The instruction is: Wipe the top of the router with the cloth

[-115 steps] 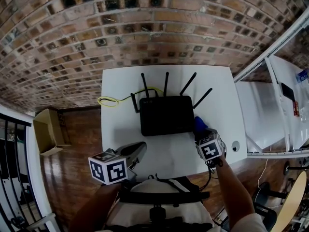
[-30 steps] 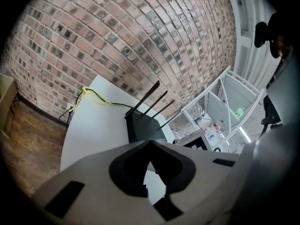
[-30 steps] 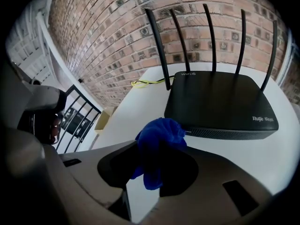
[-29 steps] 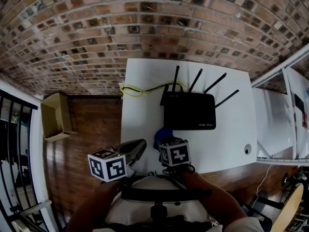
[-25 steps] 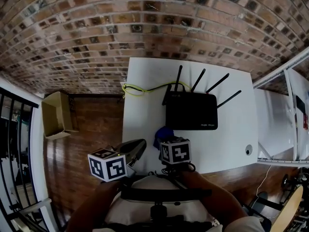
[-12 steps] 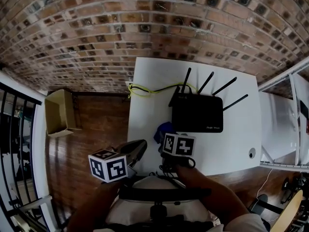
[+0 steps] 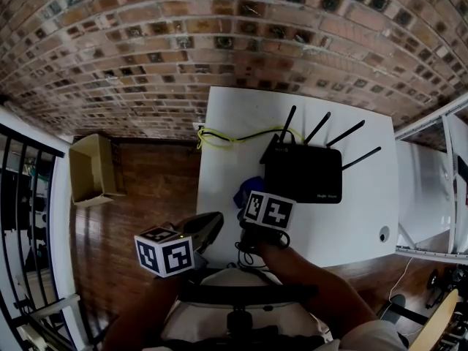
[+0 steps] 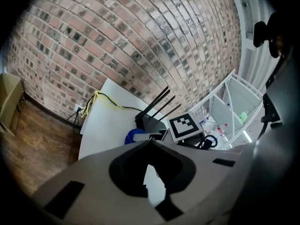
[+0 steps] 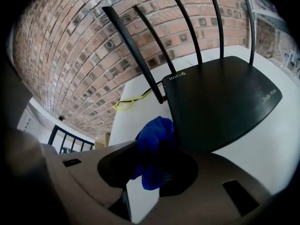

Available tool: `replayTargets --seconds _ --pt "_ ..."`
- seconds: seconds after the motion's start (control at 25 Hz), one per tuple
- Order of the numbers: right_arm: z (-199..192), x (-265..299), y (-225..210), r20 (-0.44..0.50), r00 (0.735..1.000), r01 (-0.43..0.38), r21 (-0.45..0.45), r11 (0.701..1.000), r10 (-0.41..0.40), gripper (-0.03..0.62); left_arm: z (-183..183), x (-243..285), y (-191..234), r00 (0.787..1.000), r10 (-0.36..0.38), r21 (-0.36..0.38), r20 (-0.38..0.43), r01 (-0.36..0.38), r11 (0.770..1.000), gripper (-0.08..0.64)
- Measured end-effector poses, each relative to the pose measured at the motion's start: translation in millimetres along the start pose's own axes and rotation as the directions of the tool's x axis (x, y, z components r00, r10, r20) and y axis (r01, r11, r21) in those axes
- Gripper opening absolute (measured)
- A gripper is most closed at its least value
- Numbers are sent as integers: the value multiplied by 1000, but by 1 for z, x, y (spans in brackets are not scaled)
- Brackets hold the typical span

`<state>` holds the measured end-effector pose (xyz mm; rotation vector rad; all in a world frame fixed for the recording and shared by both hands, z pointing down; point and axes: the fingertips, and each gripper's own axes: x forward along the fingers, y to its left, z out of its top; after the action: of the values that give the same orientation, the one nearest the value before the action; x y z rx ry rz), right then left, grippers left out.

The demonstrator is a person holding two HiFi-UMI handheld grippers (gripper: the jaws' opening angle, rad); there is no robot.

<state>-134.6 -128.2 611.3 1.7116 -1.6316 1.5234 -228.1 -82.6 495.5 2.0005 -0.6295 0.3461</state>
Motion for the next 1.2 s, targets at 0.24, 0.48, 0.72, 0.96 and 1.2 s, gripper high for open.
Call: replayTargets --seconds 0.24,0.48,0.72,0.96,1.2 --pt "15 7 3 4 1000 4 30 1000 -4 126 5 1 2 1000 2 -1 9 -2 1000 28" --pt "27 16 6 4 1000 0 52 999 0 126 6 -2 8 1000 15 -4 13 -15 1000 28" --pt "41 24 12 16 1000 -21 26 999 21 126 2 -2 10 1000 8 -21 12 -8 1000 28" --pt "51 26 21 29 996 -81 -48 996 82 126 5 -1 11 1000 8 -14 17 -8 1000 28" --pt "56 21 27 60 991 -111 -106 988 117 126 7 -1 10 1000 13 -6 15 -13 1000 28"
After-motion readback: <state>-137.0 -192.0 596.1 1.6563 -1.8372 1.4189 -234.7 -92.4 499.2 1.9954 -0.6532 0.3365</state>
